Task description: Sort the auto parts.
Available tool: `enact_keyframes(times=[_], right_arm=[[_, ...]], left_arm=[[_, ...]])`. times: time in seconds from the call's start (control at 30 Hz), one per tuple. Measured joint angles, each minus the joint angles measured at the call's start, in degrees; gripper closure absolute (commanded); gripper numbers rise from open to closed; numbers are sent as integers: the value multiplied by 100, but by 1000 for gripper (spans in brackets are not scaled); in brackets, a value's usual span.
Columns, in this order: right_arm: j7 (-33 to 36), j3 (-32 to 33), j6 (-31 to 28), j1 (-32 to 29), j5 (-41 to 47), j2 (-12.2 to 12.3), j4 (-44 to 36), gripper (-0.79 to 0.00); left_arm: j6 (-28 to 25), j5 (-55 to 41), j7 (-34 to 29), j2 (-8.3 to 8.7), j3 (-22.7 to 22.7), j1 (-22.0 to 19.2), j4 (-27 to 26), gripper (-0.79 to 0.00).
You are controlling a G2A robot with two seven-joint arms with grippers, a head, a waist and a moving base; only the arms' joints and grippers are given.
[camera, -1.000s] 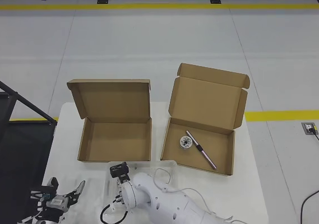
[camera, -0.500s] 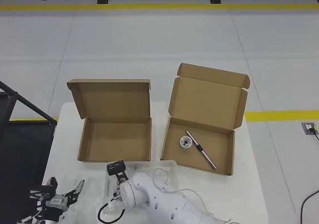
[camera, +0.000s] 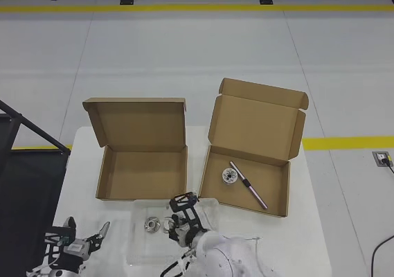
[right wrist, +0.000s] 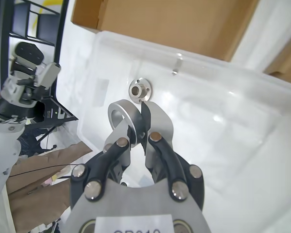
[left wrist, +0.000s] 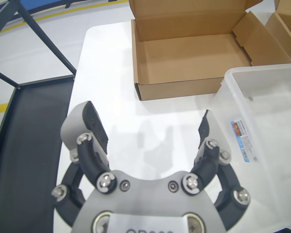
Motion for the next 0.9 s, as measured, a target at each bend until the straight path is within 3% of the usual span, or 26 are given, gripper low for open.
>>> enact_keyframes(times=[0.13, 0.3, 0.47, 0.57, 0.73, 0.9], right_arm=[[-432, 743, -1041, -502, 361, 172, -563, 0], [-819, 1797, -3184, -967, 1514, 390, -627, 0], [-574, 2470, -4857, -813, 2912, 541, 4, 0], [-260, 2616, -5404, -514, 3680, 609, 467, 0], [-60, 2592, -5262, -122, 3985, 663, 832, 0], [-707, 2040, -4053, 123, 2888, 576, 474, 0]], left_arm=[[35, 60, -3, -6, 53, 0, 0, -785], [88, 96, -6, -14, 97, -4, 46, -785], [121, 138, -30, -22, 166, -27, 69, -785], [146, 181, -50, -27, 212, -41, 50, -785], [166, 195, -52, -31, 230, -60, 53, -785], [160, 177, -59, -31, 209, -88, 95, -785]])
